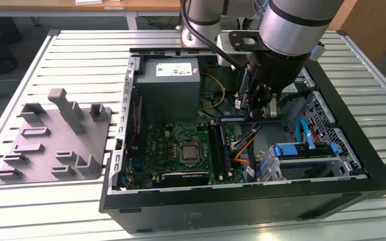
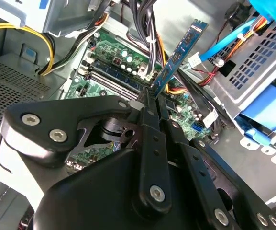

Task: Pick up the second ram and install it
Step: 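Pick up the second ram and move it above second insertion slot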

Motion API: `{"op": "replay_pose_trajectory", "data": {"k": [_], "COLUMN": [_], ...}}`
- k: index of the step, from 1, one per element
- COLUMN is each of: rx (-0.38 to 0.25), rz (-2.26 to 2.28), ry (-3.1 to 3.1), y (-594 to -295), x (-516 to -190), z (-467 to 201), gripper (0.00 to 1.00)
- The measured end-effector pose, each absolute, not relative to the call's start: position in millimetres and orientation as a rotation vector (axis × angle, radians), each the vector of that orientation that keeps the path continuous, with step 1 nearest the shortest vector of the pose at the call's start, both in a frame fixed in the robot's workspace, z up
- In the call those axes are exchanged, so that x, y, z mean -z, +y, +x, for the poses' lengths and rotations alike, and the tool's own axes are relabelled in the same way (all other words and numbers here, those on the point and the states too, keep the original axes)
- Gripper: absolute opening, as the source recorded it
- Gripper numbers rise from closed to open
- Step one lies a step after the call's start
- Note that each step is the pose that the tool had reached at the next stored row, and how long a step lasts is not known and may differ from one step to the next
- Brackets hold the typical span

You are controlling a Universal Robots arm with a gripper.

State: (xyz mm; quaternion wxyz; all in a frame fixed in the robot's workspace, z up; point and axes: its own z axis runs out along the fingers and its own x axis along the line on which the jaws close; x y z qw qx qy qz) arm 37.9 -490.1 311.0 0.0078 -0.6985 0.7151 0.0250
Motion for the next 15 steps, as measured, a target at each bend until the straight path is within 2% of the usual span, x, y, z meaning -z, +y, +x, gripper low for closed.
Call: {"op": "replay_pose_trajectory", "data": {"k": [15], "rx": [-0.077], "rz": [-2.184], "ry": [2.236], "y": [-493.5], "x": [-290.3], "z": [27.5], "gripper": [0.14]}}
